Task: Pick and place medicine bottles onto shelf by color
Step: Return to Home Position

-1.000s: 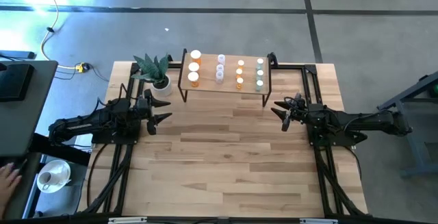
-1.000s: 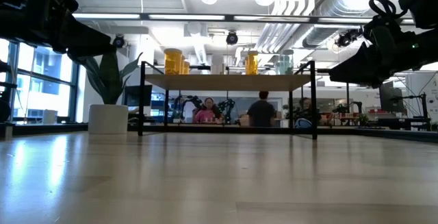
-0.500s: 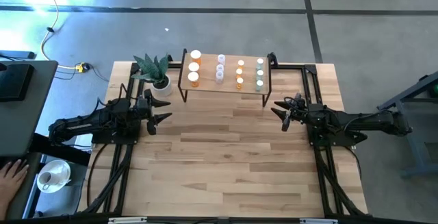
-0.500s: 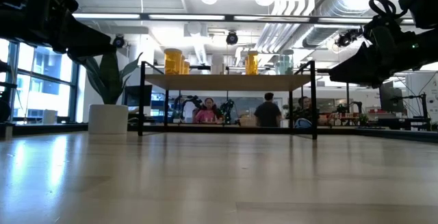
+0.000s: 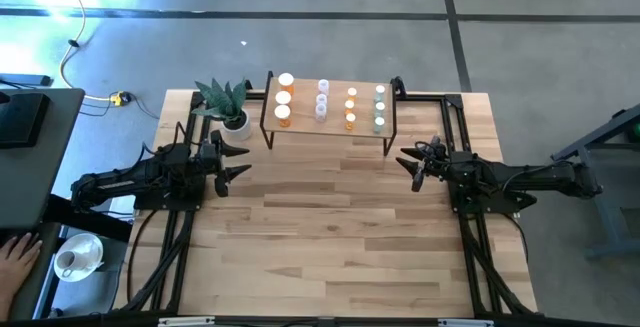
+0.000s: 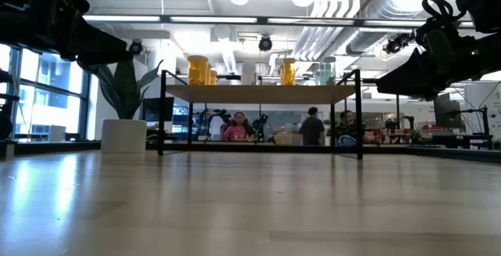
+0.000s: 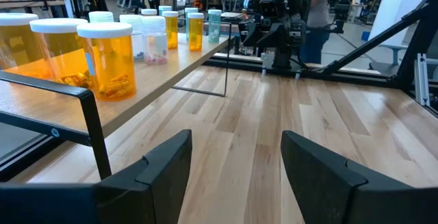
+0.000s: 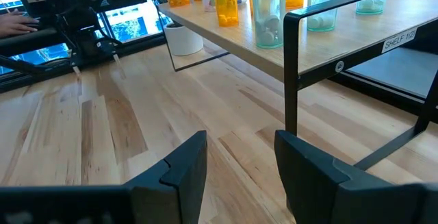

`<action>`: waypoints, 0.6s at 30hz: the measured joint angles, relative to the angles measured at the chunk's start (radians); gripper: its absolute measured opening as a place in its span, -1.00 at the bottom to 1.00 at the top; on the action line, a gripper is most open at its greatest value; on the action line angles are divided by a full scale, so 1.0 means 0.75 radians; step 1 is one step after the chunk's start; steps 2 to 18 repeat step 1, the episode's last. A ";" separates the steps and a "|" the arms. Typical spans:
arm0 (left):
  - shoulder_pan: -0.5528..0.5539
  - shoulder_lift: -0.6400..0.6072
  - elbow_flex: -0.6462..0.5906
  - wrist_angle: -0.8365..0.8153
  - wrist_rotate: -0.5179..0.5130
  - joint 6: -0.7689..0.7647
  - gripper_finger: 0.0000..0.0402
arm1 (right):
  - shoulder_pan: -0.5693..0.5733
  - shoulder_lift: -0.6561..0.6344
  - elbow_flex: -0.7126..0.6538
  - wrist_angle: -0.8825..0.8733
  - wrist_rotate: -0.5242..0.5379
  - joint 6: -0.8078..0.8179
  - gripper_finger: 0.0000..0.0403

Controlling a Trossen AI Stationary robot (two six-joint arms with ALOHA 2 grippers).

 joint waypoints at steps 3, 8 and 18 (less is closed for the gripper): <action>0.000 0.000 0.000 0.000 -0.001 0.000 0.06 | -0.001 0.000 0.000 0.000 0.000 0.000 -0.19; 0.000 0.000 0.000 0.000 -0.001 0.000 0.06 | -0.001 0.000 0.000 0.000 0.000 0.000 -0.19; 0.000 0.000 0.000 0.000 -0.001 0.000 0.06 | -0.001 0.000 0.000 0.000 0.000 0.000 -0.19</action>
